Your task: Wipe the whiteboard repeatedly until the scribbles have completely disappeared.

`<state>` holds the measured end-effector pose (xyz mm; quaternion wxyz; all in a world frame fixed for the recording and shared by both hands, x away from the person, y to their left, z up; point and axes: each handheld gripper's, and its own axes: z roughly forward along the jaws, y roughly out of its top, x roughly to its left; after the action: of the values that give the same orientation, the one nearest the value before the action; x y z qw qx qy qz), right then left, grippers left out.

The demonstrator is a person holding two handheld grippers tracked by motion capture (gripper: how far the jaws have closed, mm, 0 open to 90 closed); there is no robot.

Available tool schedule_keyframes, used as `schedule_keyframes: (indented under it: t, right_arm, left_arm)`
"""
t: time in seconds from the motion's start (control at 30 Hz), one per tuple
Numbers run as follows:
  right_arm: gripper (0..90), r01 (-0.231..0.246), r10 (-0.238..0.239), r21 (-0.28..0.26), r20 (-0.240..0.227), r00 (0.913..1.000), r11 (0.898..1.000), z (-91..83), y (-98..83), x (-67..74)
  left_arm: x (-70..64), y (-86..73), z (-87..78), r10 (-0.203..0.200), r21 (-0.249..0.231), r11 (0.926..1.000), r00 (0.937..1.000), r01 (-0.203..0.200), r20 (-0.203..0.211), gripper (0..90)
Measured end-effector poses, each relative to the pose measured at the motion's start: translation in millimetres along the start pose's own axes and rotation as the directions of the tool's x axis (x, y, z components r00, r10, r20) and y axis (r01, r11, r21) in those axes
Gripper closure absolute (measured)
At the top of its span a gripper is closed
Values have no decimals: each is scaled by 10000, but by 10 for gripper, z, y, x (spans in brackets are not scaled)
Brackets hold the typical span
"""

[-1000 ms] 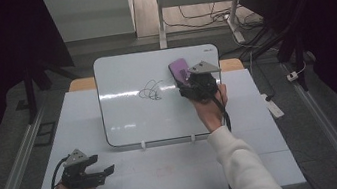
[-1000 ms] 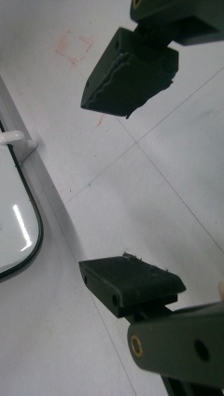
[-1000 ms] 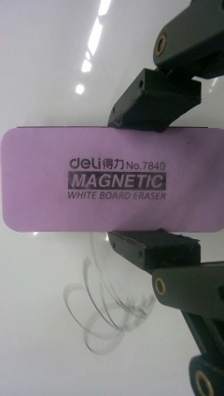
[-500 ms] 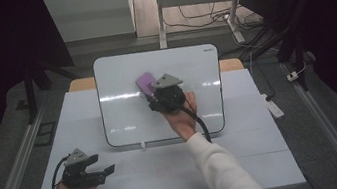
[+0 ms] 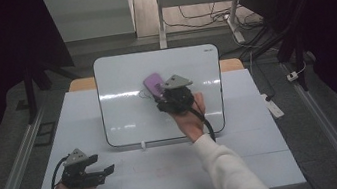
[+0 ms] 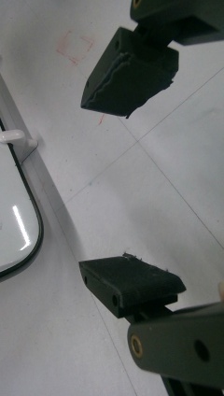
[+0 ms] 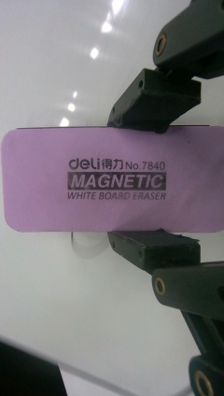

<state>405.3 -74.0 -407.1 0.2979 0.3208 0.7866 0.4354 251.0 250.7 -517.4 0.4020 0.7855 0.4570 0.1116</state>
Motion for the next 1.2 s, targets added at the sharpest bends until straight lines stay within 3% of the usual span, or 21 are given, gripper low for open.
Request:
schedule_keyframes:
  t: [0.2, 0.37, 0.47, 0.73, 1.0, 1.1, 1.2]
  right_arm:
    - [409, -694, 719, -301, 930, 9931, 9971, -180, -37, -404]
    - [409, -907, 940, -315, 1245, 9878, 9954, -176, 23, -478]
    - [410, -771, 815, -402, 1237, 9890, 9962, -118, 89, -400]
    - [410, -240, 243, -316, 100, 9997, 9992, 172, 205, 102]
    - [410, 474, -475, -33, -938, 9945, 9989, 339, 99, 618]
    - [410, 717, -718, -50, -998, 9924, 9974, 347, 57, 694]
    - [410, 540, -536, -2, -1253, 9907, 9985, 331, 68, 630]
  left_arm:
    - [-3, 5, 9, -19, 47, 10000, 10000, 19, -23, 210]
    - [-7, 6, 5, -37, 25, 10000, 10000, 37, -29, 210]
    - [-7, 7, 5, -10, 24, 10000, 10000, 10, -16, 210]
    - [-6, 7, 7, -5, 2, 10000, 10000, 5, -15, 209]
    - [-11, 7, 9, 26, 19, 10000, 10000, -26, -36, 210]
    - [-10, 6, 8, 21, 23, 10000, 10000, -21, -31, 210]
    - [-6, 5, 10, 2, 32, 10000, 10000, -2, -27, 210]
